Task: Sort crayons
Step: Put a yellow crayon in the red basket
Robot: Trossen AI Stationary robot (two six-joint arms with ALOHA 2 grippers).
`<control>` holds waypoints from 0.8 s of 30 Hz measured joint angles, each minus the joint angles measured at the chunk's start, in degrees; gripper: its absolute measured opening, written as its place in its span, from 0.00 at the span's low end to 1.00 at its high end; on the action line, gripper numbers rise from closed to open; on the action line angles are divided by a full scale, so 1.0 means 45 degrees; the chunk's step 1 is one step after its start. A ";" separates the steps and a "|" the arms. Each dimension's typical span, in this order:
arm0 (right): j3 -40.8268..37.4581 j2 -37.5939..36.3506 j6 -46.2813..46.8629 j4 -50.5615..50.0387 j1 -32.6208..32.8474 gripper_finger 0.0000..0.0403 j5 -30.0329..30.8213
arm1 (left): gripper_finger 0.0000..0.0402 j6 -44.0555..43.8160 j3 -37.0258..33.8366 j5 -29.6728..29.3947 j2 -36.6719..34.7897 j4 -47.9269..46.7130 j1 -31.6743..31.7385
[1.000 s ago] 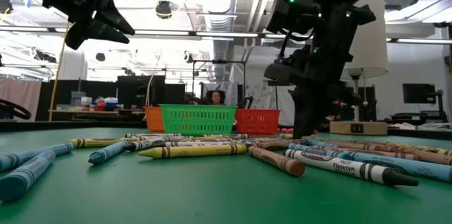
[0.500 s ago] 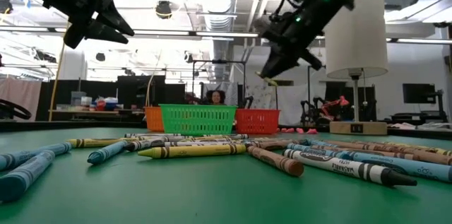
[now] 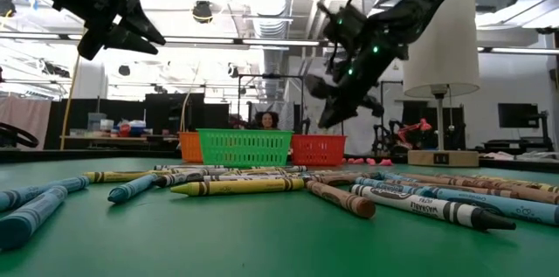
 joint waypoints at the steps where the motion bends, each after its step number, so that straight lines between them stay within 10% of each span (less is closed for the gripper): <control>1: 0.0000 0.0117 -0.0001 0.0198 -0.0070 0.04 -0.0121 | 0.30 -0.0006 0.0000 -0.0008 0.0000 -0.0014 0.0000; 17: 0.0003 -0.1275 -0.0760 -0.0006 -0.0028 0.33 -0.1477 | 0.30 -0.0657 0.0000 -0.0766 -0.0002 -0.0090 0.0000; 24: 0.0024 -0.2987 0.1363 -0.6103 0.1636 0.32 -0.3865 | 0.30 -0.0565 0.0000 -0.0762 -0.0002 -0.0181 0.0000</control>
